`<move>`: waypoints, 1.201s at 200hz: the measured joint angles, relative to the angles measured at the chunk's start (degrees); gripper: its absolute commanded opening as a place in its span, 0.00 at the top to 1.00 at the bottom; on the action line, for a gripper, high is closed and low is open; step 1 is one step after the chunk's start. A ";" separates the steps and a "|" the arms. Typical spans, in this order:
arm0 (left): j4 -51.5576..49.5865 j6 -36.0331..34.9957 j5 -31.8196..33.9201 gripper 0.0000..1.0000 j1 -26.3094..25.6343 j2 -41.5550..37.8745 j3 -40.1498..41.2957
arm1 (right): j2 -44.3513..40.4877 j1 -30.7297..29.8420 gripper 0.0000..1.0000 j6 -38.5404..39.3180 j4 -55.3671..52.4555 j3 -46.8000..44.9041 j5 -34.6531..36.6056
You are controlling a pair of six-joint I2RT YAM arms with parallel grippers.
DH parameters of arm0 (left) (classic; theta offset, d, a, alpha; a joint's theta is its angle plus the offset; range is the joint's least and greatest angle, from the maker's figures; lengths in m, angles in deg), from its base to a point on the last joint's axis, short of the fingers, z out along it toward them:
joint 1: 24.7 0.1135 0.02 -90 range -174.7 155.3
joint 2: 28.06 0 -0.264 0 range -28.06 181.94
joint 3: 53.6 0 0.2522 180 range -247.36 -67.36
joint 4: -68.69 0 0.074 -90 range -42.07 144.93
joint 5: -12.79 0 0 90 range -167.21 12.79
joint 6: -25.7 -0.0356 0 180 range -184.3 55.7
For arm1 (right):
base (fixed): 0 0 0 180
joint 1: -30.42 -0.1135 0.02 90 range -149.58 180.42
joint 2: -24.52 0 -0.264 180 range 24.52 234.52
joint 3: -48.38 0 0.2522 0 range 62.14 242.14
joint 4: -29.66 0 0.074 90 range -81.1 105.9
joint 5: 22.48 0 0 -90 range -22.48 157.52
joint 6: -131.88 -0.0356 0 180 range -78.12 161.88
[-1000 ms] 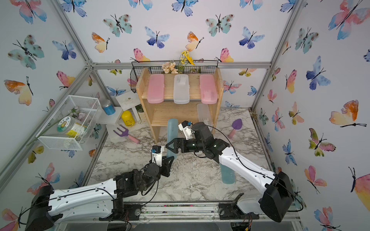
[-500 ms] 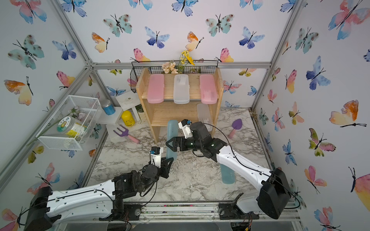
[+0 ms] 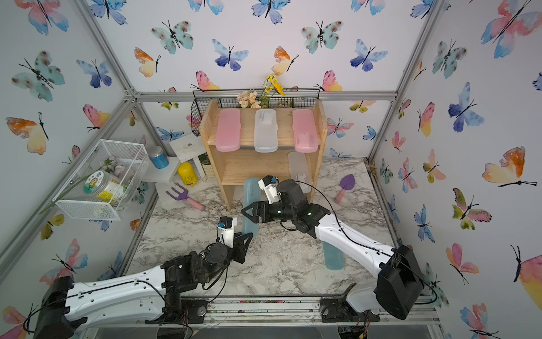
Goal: Remove the pencil cases from the shelf
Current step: Pick up the pencil case from the shelf, then place the pencil case at the center of the board.
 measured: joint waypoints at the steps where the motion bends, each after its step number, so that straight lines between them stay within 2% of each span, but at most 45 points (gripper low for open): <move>1: 0.00 0.00 0.00 0.81 0.00 -0.02 0.00 | 0.00 0.00 0.25 0.00 0.02 -0.02 -0.02; 6: 0.00 0.00 0.00 0.76 0.00 -0.13 0.09 | 0.00 0.00 0.25 0.00 0.22 -0.11 0.00; 10: -0.02 0.00 -0.02 0.68 0.00 -0.24 0.17 | -0.02 0.00 0.26 -0.02 0.31 -0.20 0.00; 26: -0.04 -0.13 -0.02 0.21 0.00 -0.59 0.52 | -0.07 -0.07 0.26 0.11 0.44 -0.52 0.07; 40: 0.24 0.22 -0.02 0.00 0.00 -1.07 0.55 | -0.07 -0.04 0.27 0.52 -0.70 -0.61 1.07; 72: 0.22 0.85 0.24 0.01 0.00 -2.14 0.35 | -0.26 -0.04 0.27 2.89 -8.02 -0.26 6.49; 110: -2.82 1.92 3.50 0.01 0.00 -3.48 -0.87 | -1.18 -0.04 0.26 5.81 -24.50 0.76 16.06; 137: -4.26 2.43 6.34 0.01 0.00 -4.50 -0.92 | -2.29 0.72 0.26 6.56 -33.07 -3.17 19.63; 177: -5.53 2.58 8.31 0.01 0.20 -4.74 -0.87 | -2.05 7.96 0.26 6.78 -38.07 -13.79 20.26; 203: -5.46 2.62 8.28 0.01 0.87 -4.90 -0.31 | 1.25 12.20 0.25 8.13 -38.91 -14.23 21.53; 240: -5.40 2.64 8.20 0.01 2.75 -5.16 1.42 | 6.16 14.29 0.24 9.38 -38.12 -14.23 22.86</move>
